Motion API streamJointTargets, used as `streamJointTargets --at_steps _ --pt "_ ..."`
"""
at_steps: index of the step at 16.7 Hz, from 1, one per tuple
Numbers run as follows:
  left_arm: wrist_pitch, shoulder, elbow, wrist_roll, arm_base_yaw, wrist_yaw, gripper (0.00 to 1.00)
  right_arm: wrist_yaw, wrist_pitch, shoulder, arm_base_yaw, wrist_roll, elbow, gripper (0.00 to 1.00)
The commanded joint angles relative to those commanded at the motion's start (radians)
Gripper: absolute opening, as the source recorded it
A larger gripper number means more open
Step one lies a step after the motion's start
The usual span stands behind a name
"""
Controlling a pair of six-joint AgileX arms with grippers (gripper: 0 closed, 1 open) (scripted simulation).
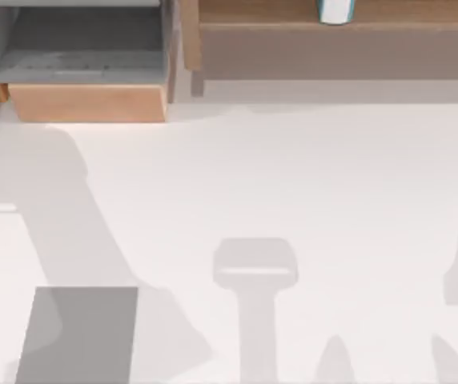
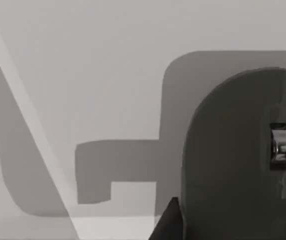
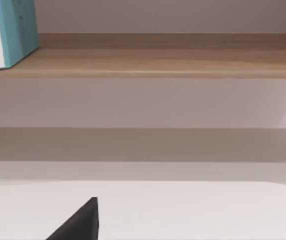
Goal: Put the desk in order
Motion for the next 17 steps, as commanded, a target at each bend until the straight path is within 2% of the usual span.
streamJointTargets --at_steps 9,17 --pt "-0.007 -0.040 -0.004 0.001 0.001 -0.019 0.00 0.000 0.000 0.000 0.000 0.000 0.000 1.00" --pt "0.062 -0.370 -0.237 -0.086 -0.028 -0.084 0.00 0.000 0.000 0.000 0.000 0.000 0.000 1.00"
